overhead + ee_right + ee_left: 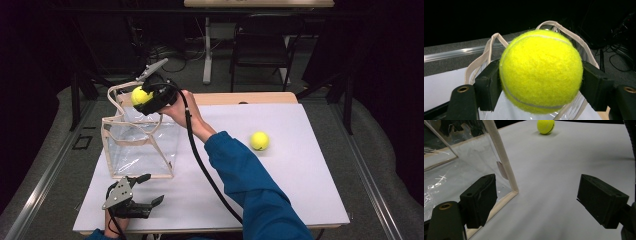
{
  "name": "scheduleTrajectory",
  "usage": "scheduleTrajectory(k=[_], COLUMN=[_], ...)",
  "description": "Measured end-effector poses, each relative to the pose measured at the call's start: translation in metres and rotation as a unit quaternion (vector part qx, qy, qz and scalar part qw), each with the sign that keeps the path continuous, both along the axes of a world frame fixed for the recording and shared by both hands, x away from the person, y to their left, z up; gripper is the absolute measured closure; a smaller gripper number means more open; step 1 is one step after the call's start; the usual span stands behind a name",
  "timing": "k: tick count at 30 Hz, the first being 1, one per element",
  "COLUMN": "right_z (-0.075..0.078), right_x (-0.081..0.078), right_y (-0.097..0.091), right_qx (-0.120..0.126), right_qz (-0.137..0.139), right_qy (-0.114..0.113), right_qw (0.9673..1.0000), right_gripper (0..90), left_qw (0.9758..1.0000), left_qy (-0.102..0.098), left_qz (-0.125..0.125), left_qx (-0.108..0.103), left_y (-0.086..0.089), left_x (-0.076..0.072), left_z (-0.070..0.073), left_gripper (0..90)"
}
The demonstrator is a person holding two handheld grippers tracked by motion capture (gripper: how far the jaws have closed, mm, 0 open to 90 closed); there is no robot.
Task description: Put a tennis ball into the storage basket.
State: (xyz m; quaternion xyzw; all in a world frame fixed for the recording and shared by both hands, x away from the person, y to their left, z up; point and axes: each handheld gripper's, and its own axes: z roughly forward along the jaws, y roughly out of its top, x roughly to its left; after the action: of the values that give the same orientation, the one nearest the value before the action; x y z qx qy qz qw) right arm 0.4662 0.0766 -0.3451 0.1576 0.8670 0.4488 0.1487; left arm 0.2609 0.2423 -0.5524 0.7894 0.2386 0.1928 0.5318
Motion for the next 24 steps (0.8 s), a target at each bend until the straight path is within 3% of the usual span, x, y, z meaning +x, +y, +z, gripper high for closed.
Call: scheduleTrajectory(k=[1,5,19,24], right_z=[-0.002,-0.003,-0.011,-0.011], right_x=[0.0,0.002,0.004,0.002], right_y=[0.005,0.007,0.011,0.009], right_qx=[-0.018,-0.034,-0.063,-0.06], right_qz=[0.003,0.008,0.013,0.013], right_qy=[0.007,0.024,0.048,0.053], right_qw=[0.9998,0.9991,0.9967,0.9967], right_gripper=[26.2,25.9,24.6,15.0], left_qw=[1.0,1.0,1.0,1.0], left_qy=[0.0,0.001,0.001,0.001], left_qz=[0.0,-0.001,0.0,-0.001], left_qx=[0.0,0.0,-0.001,0.0], left_y=[0.0,0.0,0.0,0.0], left_x=[0.0,0.0,0.0,0.0], left_z=[0.0,0.0,0.0,0.0], left_gripper=[16.1,16.1,16.2,16.1])
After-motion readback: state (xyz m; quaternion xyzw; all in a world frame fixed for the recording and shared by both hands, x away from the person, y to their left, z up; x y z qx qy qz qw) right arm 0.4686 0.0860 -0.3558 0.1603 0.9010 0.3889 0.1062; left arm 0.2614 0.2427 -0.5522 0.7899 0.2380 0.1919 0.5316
